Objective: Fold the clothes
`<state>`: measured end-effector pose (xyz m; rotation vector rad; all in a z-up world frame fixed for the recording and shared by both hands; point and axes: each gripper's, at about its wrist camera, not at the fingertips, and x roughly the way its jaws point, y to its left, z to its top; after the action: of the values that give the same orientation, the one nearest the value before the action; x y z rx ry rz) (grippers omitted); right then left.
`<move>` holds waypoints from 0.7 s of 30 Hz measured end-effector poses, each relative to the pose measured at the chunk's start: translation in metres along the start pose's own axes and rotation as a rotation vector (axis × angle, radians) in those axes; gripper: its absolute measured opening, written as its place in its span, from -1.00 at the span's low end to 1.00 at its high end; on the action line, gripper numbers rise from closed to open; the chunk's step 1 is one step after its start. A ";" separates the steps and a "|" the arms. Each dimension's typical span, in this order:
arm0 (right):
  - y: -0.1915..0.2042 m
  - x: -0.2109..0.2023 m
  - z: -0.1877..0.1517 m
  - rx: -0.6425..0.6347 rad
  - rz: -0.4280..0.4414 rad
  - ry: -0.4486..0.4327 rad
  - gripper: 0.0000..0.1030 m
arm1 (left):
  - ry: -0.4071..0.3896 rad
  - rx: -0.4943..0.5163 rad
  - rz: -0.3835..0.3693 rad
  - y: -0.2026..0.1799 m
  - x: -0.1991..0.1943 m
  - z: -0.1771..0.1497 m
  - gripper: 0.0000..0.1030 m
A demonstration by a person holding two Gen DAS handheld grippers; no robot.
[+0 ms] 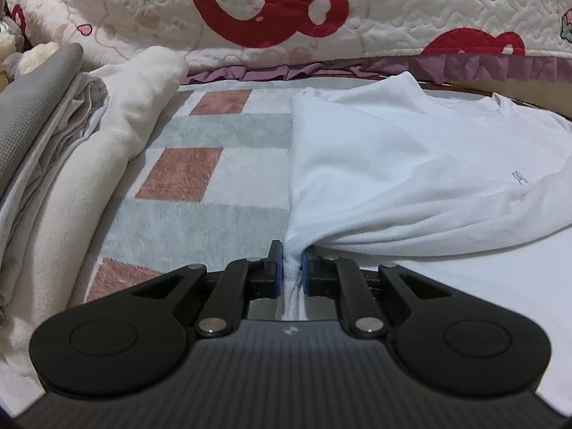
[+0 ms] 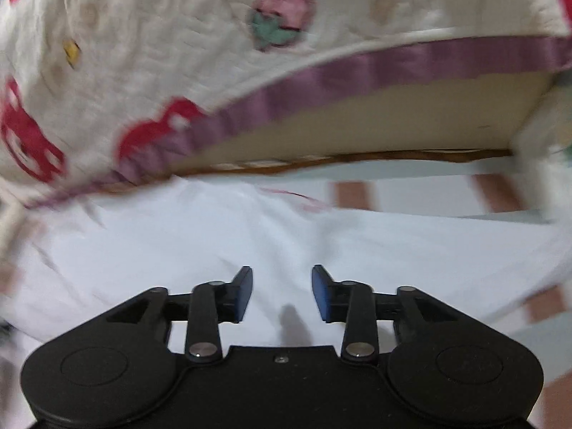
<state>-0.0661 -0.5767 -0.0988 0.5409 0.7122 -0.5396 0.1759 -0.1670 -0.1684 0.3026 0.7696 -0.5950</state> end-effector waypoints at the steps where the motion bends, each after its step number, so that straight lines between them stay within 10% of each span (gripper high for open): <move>1: 0.007 0.012 0.007 0.025 0.034 0.067 -0.10 | 0.001 -0.003 -0.002 0.001 0.000 0.000 -0.81; 7: 0.036 0.080 0.019 0.236 0.023 0.348 0.02 | 0.002 0.009 0.000 0.000 0.000 0.000 -0.81; 16: 0.090 0.110 0.010 0.028 -0.103 0.334 0.76 | 0.000 -0.004 -0.007 0.001 0.000 -0.001 -0.80; 19: 0.103 0.097 -0.015 -0.114 -0.181 0.229 0.38 | -0.003 -0.012 -0.008 0.002 -0.001 -0.001 -0.80; 21: 0.099 0.087 -0.023 -0.120 -0.162 0.161 -0.21 | -0.004 -0.018 -0.009 0.002 -0.001 -0.001 -0.79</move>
<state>0.0403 -0.5130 -0.1487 0.4194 0.9414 -0.6039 0.1760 -0.1644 -0.1681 0.2812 0.7726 -0.5970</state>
